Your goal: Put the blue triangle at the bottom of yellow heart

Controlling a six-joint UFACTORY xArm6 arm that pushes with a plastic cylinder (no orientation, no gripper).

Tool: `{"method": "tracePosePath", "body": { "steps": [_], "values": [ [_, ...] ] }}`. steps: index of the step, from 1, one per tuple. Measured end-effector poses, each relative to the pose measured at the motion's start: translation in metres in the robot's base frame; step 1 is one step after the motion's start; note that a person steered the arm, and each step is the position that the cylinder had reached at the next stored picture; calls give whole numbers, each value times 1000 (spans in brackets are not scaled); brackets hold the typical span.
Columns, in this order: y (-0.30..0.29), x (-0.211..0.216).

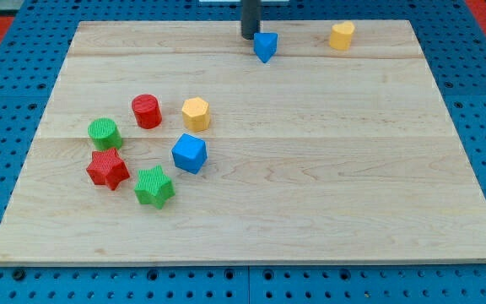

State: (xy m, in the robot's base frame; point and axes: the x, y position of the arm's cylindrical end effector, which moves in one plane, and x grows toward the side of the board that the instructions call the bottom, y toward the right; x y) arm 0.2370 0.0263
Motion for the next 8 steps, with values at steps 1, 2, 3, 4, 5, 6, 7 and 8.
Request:
{"method": "tracePosePath", "body": {
  "steps": [1,2,3,4,5,6,7,8],
  "values": [
    [30,8],
    [-16,10],
    [-21,35],
    [47,29],
    [91,16],
    [78,31],
    [77,60],
    [106,76]
  ]
}}
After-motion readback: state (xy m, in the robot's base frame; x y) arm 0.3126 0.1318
